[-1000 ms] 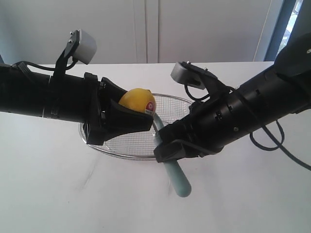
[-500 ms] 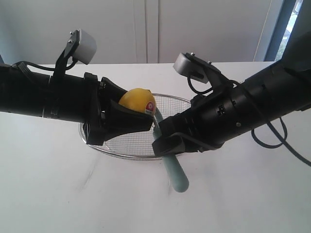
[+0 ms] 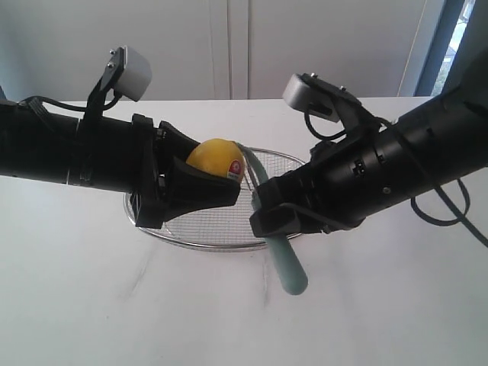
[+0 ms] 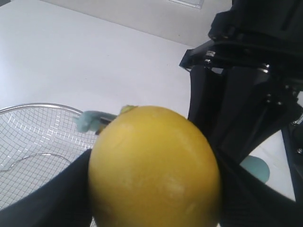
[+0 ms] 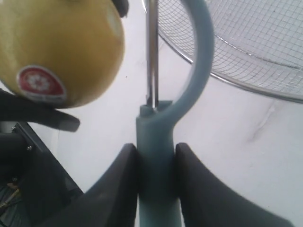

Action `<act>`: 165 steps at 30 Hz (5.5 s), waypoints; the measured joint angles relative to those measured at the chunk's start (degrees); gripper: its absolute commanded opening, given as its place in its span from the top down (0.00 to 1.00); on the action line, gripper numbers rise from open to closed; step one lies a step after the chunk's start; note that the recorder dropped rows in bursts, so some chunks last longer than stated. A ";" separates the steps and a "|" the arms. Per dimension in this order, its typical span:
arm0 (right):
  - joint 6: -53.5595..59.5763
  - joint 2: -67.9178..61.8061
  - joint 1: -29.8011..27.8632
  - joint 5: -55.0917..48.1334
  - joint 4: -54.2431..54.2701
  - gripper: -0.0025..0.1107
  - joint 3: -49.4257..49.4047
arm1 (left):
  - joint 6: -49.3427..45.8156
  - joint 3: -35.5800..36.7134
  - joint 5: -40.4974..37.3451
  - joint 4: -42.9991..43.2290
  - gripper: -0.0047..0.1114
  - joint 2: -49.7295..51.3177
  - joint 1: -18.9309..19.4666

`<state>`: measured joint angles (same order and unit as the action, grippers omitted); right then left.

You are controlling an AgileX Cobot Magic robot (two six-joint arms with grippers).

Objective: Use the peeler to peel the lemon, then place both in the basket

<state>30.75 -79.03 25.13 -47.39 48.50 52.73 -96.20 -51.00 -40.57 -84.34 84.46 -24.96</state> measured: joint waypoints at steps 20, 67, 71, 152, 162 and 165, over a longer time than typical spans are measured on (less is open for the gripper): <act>-1.66 4.88 0.00 0.40 -0.98 0.98 0.00 | 0.00 0.00 -0.54 0.00 0.96 0.00 0.00; -3.74 7.66 0.00 -0.25 0.04 0.98 0.00 | 0.00 0.00 -2.41 0.00 0.96 0.00 0.00; -3.74 7.66 0.00 -0.13 -0.50 0.98 0.00 | 0.00 0.00 -2.45 0.00 0.96 0.00 0.00; -6.59 5.96 0.00 1.08 -5.13 0.98 0.00 | 0.00 0.00 -2.55 0.00 0.96 0.00 0.00; -7.14 1.62 0.00 1.22 -5.54 0.98 0.00 | 0.00 0.00 -2.87 -0.12 0.96 0.00 0.00; -7.14 0.57 0.00 1.22 -5.31 0.98 0.00 | 0.00 0.00 -2.87 -0.24 0.96 0.00 0.00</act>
<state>23.62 -78.46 25.13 -46.17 43.18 52.73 -96.20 -51.00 -43.44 -84.57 84.46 -24.96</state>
